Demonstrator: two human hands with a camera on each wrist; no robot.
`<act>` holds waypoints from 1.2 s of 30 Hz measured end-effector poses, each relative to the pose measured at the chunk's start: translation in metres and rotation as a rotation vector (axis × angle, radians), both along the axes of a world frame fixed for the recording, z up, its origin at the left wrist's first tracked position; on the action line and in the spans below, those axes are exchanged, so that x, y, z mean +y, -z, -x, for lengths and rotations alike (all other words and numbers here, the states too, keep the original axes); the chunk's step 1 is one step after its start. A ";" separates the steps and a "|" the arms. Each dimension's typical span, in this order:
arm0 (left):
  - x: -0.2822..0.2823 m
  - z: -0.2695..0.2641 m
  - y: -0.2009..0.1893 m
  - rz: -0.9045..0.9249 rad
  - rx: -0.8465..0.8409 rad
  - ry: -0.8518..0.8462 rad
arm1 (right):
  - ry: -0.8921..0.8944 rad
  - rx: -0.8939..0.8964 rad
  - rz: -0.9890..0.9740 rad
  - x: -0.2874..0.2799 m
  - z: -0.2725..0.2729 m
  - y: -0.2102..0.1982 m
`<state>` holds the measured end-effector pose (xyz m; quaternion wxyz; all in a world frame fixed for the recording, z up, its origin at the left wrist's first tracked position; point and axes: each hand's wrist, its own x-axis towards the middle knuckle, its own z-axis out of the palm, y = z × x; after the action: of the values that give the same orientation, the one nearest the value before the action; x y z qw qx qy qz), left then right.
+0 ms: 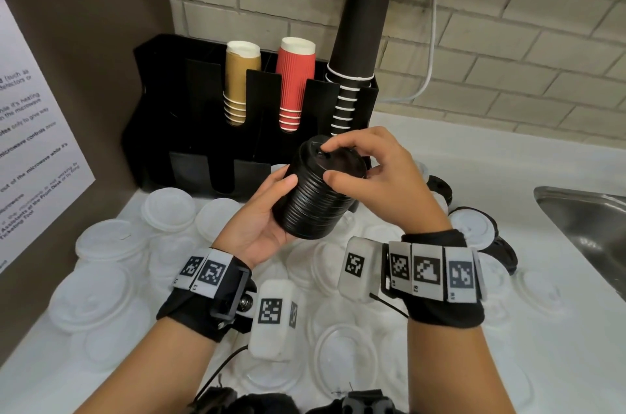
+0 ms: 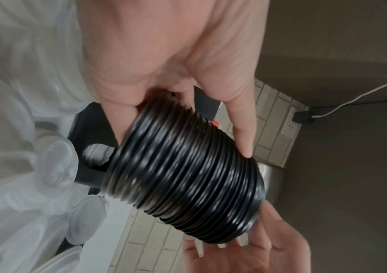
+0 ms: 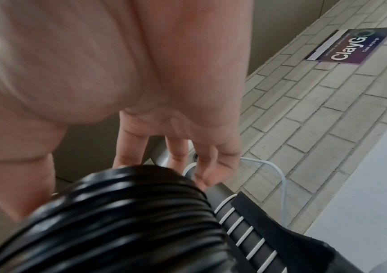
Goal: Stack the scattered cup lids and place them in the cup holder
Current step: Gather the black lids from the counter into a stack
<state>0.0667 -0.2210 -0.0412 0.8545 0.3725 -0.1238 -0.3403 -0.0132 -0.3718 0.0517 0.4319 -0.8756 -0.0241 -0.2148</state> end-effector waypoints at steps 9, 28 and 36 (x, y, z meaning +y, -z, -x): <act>0.006 -0.020 -0.018 0.014 0.002 -0.052 | 0.455 0.174 -0.168 -0.101 -0.052 -0.002; 0.012 -0.047 -0.031 -0.065 -0.061 -0.169 | 0.355 0.941 1.041 -0.150 -0.176 0.096; 0.011 -0.050 -0.034 -0.105 -0.046 -0.206 | 0.346 0.888 0.983 -0.167 -0.192 0.094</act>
<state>0.1171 -0.2102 -0.0072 0.8612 0.4350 -0.0866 -0.2482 0.1784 -0.5388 -0.0426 -0.0872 -0.9663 0.2012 0.1348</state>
